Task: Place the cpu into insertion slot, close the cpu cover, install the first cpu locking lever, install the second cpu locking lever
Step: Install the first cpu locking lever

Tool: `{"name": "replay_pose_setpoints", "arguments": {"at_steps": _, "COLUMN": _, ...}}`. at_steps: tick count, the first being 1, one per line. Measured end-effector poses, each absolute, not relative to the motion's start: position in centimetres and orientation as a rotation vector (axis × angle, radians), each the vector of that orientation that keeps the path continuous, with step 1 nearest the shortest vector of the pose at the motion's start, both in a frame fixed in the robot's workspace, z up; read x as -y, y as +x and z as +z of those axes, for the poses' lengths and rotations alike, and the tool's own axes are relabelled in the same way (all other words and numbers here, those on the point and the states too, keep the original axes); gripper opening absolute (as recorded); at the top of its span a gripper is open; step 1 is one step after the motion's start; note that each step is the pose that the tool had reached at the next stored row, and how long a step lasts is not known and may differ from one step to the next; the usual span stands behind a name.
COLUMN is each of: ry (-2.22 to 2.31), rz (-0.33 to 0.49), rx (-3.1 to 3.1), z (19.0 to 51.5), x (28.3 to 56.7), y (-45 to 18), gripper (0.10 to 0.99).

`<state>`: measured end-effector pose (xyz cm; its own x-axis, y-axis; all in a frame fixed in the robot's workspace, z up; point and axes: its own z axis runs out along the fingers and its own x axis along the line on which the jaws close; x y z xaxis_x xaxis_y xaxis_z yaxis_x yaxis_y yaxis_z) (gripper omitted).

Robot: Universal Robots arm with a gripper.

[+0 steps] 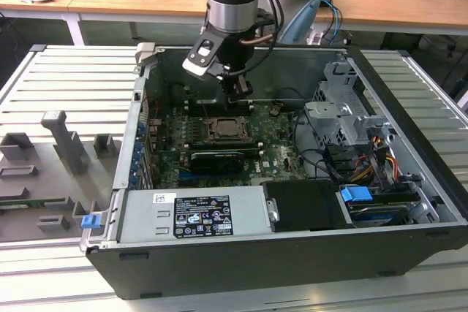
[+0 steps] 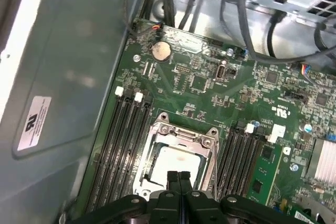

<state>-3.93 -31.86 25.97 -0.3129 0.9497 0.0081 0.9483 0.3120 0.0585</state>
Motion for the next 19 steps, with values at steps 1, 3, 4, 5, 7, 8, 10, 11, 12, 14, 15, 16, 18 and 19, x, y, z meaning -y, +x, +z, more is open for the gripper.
{"name": "replay_pose_setpoints", "arguments": {"at_steps": 1, "ry": 1.791, "rz": 0.082, "rx": -2.547, "z": 25.96, "x": 31.86, "y": -3.93, "gripper": 0.106}}
{"name": "replay_pose_setpoints", "arguments": {"at_steps": 3, "ry": 1.745, "rz": 0.082, "rx": -2.579, "z": 25.96, "x": 31.86, "y": -3.93, "gripper": 0.106}}
{"name": "replay_pose_setpoints", "arguments": {"at_steps": 4, "ry": 1.717, "rz": 0.083, "rx": -2.6, "z": 25.96, "x": 31.86, "y": -3.93, "gripper": 0.106}}
{"name": "replay_pose_setpoints", "arguments": {"at_steps": 5, "ry": 1.694, "rz": 0.083, "rx": -2.615, "z": 25.96, "x": 31.86, "y": -3.93, "gripper": 0.106}}
{"name": "replay_pose_setpoints", "arguments": {"at_steps": 7, "ry": 1.666, "rz": 0.087, "rx": -2.65, "z": 25.96, "x": 31.87, "y": -3.93, "gripper": 0.106}}
{"name": "replay_pose_setpoints", "arguments": {"at_steps": 8, "ry": 1.663, "rz": 0.093, "rx": -2.659, "z": 25.96, "x": 31.87, "y": -3.93, "gripper": 0.106}}
{"name": "replay_pose_setpoints", "arguments": {"at_steps": 10, "ry": 1.635, "rz": 0.113, "rx": -2.692, "z": 25.93, "x": 31.86, "y": -3.94, "gripper": 0.106}}
{"name": "replay_pose_setpoints", "arguments": {"at_steps": 11, "ry": 1.615, "rz": 0.113, "rx": -2.705, "z": 25.92, "x": 31.86, "y": -3.94, "gripper": 0.106}}
{"name": "replay_pose_setpoints", "arguments": {"at_steps": 12, "ry": 1.578, "rz": 0.113, "rx": -2.728, "z": 25.9, "x": 31.86, "y": -3.94, "gripper": 0.106}}
{"name": "replay_pose_setpoints", "arguments": {"at_steps": 14, "ry": 1.518, "rz": 0.112, "rx": -2.764, "z": 25.87, "x": 31.87, "y": -3.94, "gripper": 0.106}}
{"name": "replay_pose_setpoints", "arguments": {"at_steps": 15, "ry": 1.457, "rz": 0.112, "rx": -2.798, "z": 25.84, "x": 31.87, "y": -3.94, "gripper": 0.106}}
{"name": "replay_pose_setpoints", "arguments": {"at_steps": 16, "ry": 1.383, "rz": 0.111, "rx": -2.837, "z": 25.82, "x": 31.87, "y": -3.94, "gripper": 0.106}}
{"name": "replay_pose_setpoints", "arguments": {"at_steps": 18, "ry": 1.322, "rz": 0.111, "rx": -2.868, "z": 25.82, "x": 31.87, "y": -3.94, "gripper": 0.106}}
{"name": "replay_pose_setpoints", "arguments": {"at_steps": 19, "ry": 1.293, "rz": 0.11, "rx": -2.882, "z": 25.81, "x": 31.87, "y": -3.94, "gripper": 0.106}}
